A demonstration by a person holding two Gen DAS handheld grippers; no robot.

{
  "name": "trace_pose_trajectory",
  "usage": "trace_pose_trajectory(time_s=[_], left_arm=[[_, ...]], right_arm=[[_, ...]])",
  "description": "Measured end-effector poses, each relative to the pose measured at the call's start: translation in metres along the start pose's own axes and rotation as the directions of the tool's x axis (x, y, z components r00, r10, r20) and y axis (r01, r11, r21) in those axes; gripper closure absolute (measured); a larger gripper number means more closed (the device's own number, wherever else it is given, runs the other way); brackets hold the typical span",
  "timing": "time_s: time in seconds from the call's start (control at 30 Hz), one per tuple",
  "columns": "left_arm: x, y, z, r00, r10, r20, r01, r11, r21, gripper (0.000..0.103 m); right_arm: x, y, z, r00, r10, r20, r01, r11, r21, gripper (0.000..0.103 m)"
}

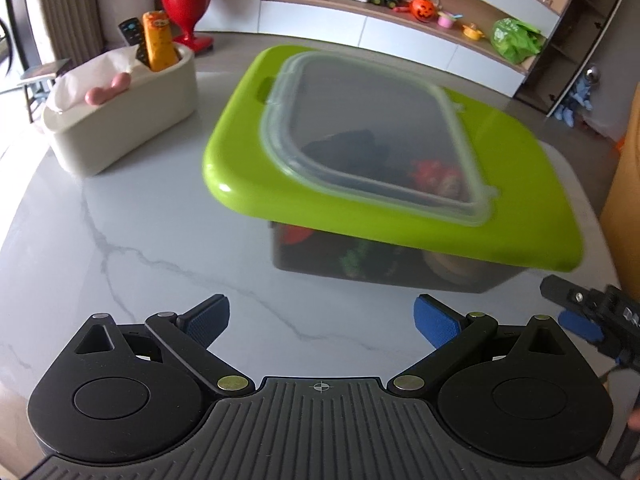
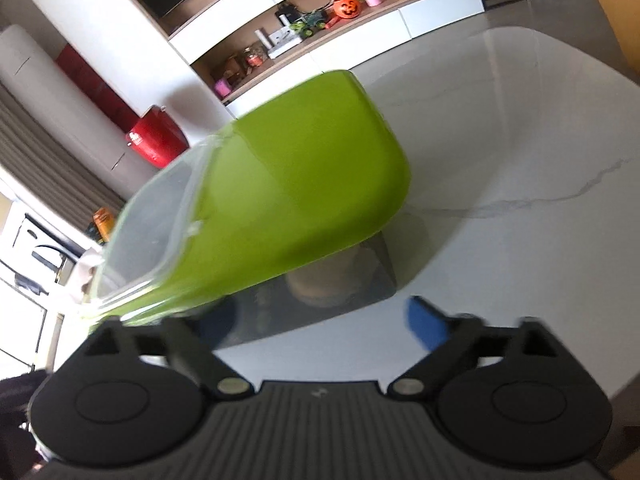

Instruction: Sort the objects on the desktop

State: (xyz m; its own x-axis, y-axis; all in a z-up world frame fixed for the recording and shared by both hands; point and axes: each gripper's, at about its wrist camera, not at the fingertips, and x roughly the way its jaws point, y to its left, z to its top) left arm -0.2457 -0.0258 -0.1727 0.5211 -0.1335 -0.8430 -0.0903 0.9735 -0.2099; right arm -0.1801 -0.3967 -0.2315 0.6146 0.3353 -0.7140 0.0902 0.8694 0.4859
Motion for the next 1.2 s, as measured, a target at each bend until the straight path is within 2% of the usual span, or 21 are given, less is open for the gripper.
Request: trace_pose_trajectory(time_s=[0.07,0.13,0.2,0.3,0.47,0.6,0.67,0.77,0.83,0.97,1.1,1.2], left_arm=[[-0.009,-0.009,-0.001,1.0,0.003,-0.006,-0.003,1.0,-0.007,0.0],[-0.016,-0.018,-0.001,1.0,0.013,-0.027,-0.013,1.0,-0.001,0.0],[-0.024,-0.025,-0.003,0.999,0.016,-0.027,-0.016,1.0,0.01,0.0],[-0.037,-0.035,-0.007,0.999,0.049,0.001,-0.049,0.998,0.049,0.0],[-0.054,-0.037,-0.011,0.995,0.081,0.051,-0.085,0.992,0.092,0.0],[-0.062,-0.035,-0.013,0.984,0.157,0.084,-0.166,0.98,0.109,0.0],[-0.064,-0.03,-0.012,0.986,0.153,0.07,-0.159,0.983,0.089,0.0],[-0.07,-0.021,-0.007,0.994,0.102,0.029,-0.103,0.993,0.058,0.0],[-0.076,-0.02,-0.007,0.995,0.087,0.043,-0.089,0.994,0.058,0.0],[-0.08,-0.022,-0.006,0.994,0.09,0.058,-0.095,0.993,0.076,0.0],[-0.068,-0.021,-0.006,0.996,0.084,0.021,-0.085,0.993,0.082,0.0],[-0.06,-0.016,-0.006,0.995,0.098,0.007,-0.098,0.992,0.084,0.0]], right_arm=[[-0.017,0.013,0.0,0.999,-0.031,-0.017,0.031,0.999,-0.015,0.0],[-0.032,0.031,0.003,0.992,-0.113,-0.057,0.111,0.993,-0.035,0.0],[-0.044,0.05,0.004,0.985,-0.14,-0.102,0.123,0.981,-0.152,0.0],[-0.065,0.076,-0.001,0.984,-0.176,-0.039,0.159,0.95,-0.27,0.0],[-0.085,0.09,0.0,0.988,-0.157,0.002,0.152,0.955,-0.255,0.0],[-0.087,0.106,0.007,0.981,-0.195,0.024,0.193,0.936,-0.294,0.0],[-0.087,0.117,0.003,0.972,-0.229,0.044,0.231,0.92,-0.317,0.0],[-0.089,0.12,0.006,0.957,-0.281,0.068,0.288,0.901,-0.325,0.0],[-0.093,0.126,0.006,0.94,-0.332,0.077,0.338,0.88,-0.332,0.0],[-0.095,0.131,0.007,0.928,-0.355,0.11,0.369,0.852,-0.372,0.0],[-0.091,0.132,0.005,0.922,-0.363,0.135,0.387,0.853,-0.35,0.0],[-0.08,0.13,0.007,0.922,-0.37,0.115,0.387,0.864,-0.323,0.0]])
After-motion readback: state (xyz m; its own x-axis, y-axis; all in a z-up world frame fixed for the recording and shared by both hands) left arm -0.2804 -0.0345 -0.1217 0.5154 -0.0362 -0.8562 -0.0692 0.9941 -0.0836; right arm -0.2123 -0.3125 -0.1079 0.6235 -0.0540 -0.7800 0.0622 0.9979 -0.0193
